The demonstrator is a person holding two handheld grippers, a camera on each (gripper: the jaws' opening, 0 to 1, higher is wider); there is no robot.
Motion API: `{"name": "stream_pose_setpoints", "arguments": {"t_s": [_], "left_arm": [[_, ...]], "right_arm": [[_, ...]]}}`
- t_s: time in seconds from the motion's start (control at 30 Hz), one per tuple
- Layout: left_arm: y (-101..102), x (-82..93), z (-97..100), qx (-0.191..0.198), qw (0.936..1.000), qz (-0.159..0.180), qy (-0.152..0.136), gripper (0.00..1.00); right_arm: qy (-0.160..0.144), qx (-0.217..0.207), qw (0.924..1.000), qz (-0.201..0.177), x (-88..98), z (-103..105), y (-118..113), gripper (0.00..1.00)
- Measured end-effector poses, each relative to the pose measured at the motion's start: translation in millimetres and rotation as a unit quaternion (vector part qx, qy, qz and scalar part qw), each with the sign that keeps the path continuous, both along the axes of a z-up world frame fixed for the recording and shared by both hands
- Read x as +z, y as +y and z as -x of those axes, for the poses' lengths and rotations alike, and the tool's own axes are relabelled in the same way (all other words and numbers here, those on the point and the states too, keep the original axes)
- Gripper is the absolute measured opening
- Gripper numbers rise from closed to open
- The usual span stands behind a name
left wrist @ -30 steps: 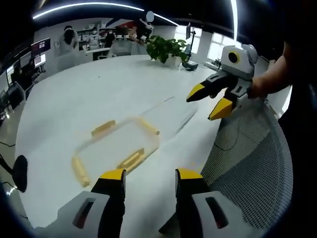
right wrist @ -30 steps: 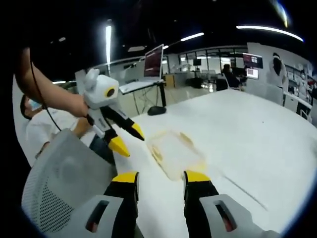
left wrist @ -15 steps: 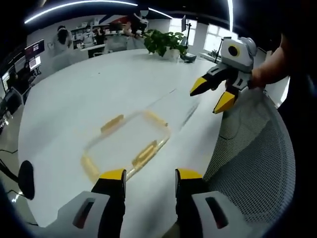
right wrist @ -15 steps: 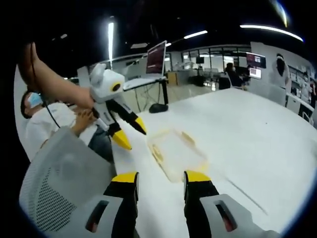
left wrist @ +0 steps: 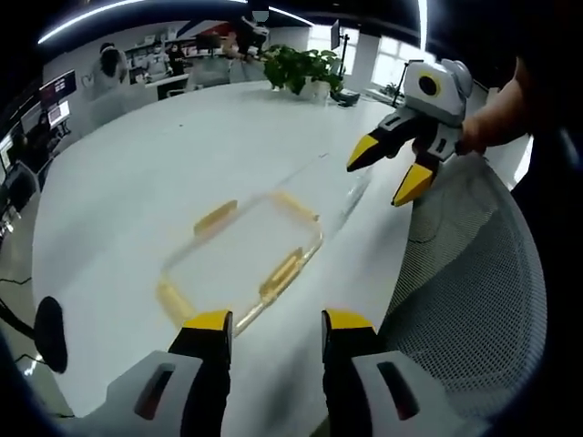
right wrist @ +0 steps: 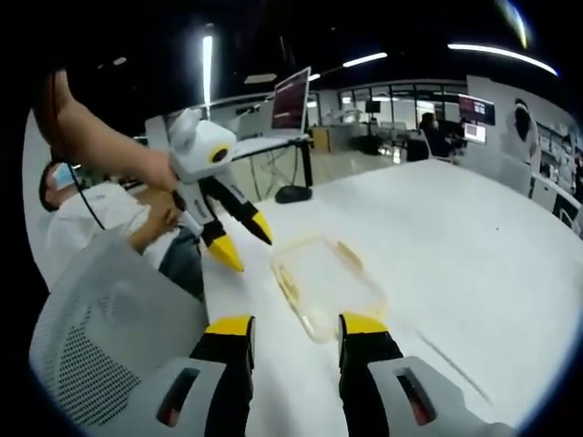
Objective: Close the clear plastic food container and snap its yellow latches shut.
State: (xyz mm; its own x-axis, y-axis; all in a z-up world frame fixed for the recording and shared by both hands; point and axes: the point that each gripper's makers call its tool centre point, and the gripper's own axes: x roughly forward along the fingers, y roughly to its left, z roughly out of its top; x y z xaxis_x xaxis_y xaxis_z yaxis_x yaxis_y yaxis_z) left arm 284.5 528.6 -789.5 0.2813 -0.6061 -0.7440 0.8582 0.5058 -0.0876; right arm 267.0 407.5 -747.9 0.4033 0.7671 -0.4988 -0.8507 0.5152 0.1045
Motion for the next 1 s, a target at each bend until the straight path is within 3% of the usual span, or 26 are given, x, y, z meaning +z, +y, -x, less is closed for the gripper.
{"name": "stream_pose_setpoints", "arguments": {"t_s": [0.27, 1.0], "left_arm": [[7, -2.5, -4.8, -0.018, 0.9997, -0.013, 0.008, 0.38], [21, -6.8, -18.8, -0.065, 0.9966, -0.051, -0.004, 0.37]], "right_arm": [[0.006, -0.004, 0.9998, 0.019, -6.5, -2, -3, 0.37], [0.002, -0.001, 0.9974, 0.071, -17.8, -20, -4, 0.37]]}}
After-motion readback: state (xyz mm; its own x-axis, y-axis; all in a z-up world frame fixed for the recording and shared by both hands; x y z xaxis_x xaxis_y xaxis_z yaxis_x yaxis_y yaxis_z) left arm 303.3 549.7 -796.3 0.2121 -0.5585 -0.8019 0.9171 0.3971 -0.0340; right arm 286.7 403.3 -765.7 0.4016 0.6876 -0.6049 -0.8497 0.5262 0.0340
